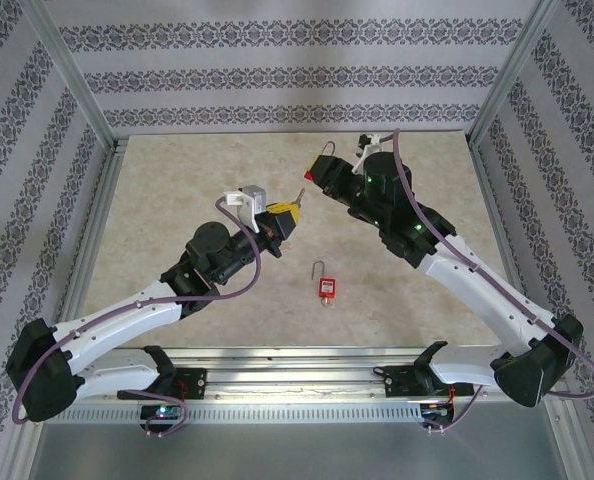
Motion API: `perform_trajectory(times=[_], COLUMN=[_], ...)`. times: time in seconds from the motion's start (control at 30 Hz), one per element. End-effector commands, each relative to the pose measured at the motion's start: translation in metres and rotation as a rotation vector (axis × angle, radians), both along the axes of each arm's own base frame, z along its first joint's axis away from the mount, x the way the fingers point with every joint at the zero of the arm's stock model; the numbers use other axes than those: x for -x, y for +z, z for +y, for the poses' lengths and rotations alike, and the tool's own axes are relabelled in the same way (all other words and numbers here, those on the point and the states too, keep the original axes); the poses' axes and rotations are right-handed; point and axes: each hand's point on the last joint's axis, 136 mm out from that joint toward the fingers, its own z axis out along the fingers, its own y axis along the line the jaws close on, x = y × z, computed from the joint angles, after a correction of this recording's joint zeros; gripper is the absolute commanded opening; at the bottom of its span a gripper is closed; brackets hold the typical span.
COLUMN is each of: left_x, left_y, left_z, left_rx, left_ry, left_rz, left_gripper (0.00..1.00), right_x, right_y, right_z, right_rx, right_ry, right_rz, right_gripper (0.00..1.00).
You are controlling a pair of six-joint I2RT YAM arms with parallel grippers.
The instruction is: Unlock with the key
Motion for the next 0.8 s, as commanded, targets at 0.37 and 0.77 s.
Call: perform_trajectory(times=[0.37, 0.77], left_x=[-0.005, -0.006], left_y=[0.003, 0.006], left_z=[0.006, 0.017], left_rx=[0.045, 0.051], left_ry=[0.02, 0.056], left_rz=[-0.008, -0.019], left_gripper=[0.0, 0.0], right_x=[0.014, 0.02], right_y=[0.017, 0.01], right_z=[0.018, 0.021], right_rx=[-0.057, -0.04], right_ry=[0.058, 0.071], right_rz=[-0.036, -0.027], right_gripper=[0.08, 0.08])
